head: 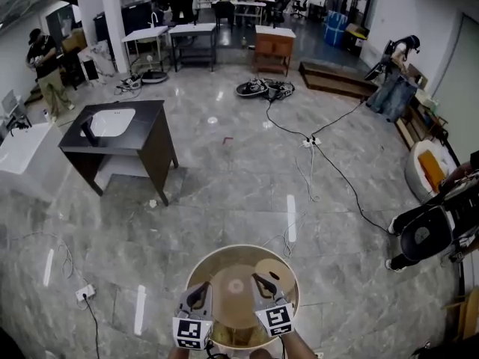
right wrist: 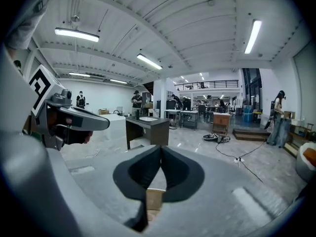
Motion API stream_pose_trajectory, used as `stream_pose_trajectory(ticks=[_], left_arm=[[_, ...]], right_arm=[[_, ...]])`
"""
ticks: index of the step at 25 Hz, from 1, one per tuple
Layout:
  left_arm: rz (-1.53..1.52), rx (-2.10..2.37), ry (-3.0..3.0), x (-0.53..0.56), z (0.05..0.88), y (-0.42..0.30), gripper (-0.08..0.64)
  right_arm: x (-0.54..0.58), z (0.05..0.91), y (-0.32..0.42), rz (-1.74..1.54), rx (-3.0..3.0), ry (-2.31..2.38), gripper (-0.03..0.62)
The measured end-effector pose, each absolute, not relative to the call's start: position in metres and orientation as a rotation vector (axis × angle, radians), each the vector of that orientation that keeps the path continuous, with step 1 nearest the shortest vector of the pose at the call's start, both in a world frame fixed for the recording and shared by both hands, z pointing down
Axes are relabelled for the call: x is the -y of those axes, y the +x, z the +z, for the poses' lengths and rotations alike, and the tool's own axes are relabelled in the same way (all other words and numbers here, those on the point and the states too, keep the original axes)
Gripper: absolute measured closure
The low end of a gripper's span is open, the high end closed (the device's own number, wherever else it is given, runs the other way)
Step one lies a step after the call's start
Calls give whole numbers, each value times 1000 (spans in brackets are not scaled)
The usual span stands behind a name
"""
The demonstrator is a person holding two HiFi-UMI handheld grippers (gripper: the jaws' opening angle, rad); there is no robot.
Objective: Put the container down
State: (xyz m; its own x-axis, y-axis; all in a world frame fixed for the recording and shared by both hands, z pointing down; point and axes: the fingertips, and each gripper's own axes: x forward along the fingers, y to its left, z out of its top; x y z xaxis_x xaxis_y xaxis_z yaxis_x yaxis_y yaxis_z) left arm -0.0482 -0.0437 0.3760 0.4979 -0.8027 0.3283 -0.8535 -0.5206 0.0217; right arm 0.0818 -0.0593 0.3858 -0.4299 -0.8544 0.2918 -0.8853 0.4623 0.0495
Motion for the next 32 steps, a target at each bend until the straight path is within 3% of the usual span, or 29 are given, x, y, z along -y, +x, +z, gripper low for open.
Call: stream_pose_trajectory(ticks=[17,32], left_arm=[[356,1423,2693,-22,295,-75,540],[350,1385,2771,-52,280,-94,540]], right_arm=[[-25,287,72,33,2442,1649,591],[-57,272,55,-6,2430,1741,591]])
